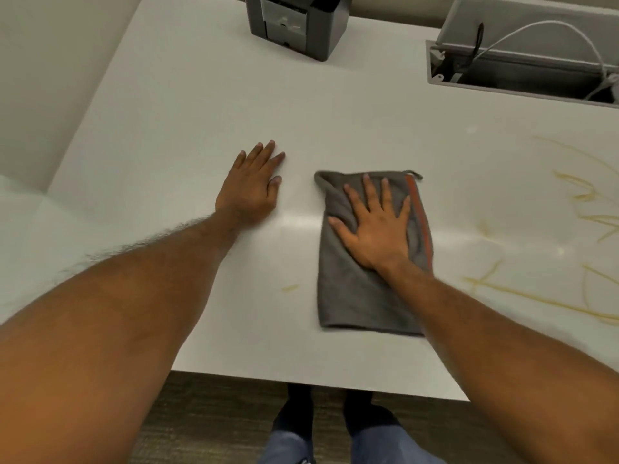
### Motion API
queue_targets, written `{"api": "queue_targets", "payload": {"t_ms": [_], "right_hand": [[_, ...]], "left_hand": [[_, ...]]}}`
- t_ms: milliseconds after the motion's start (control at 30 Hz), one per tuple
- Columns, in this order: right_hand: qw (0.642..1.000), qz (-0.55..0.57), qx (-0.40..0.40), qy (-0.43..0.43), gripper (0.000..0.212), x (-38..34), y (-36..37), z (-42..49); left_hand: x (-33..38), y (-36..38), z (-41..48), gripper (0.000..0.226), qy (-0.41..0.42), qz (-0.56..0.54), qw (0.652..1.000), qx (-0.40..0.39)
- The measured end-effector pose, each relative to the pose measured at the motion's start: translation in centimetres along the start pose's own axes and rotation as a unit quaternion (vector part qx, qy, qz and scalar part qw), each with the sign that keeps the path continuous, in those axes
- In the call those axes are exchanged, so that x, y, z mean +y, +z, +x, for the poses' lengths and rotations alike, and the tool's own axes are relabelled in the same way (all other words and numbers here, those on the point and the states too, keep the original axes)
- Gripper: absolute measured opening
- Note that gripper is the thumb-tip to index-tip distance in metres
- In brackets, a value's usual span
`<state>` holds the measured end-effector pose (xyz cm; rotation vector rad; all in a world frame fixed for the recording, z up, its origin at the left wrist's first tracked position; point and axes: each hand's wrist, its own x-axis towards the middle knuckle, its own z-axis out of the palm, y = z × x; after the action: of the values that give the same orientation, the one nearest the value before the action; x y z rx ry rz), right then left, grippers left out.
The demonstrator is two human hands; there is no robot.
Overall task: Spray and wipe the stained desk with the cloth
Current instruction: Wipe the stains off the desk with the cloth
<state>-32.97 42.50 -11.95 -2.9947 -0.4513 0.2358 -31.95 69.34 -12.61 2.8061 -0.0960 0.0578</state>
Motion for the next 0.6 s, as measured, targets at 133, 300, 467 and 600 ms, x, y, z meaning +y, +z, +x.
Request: {"api": "queue_targets", "payload": {"t_ms": [133,300,467,600], "right_hand": [[0.999,-0.01,-0.012,-0.039,0.084,-7.0,0.7,-0.1],[0.979,0.003,-0.005,-0.205,0.08,-9.6,2.8,-8.4],[0.99,0.007,0.003,-0.138,0.066,-1.4,1.2,-7.0],[1.0,-0.002,0.009,-0.022,0.063,1.0,0.1,-1.5]], "left_hand": [[0.1,-0.3,0.1,0.054,0.006,-0.004,1.0,0.0],[0.0,-0.3,0.2,0.051,0.009,-0.001,1.0,-0.009],[-0.2,-0.1,0.0,0.051,0.003,-0.006,1.0,0.006],[0.0,0.1,0.0,0.051,0.002,-0.009,1.0,0.014]]}}
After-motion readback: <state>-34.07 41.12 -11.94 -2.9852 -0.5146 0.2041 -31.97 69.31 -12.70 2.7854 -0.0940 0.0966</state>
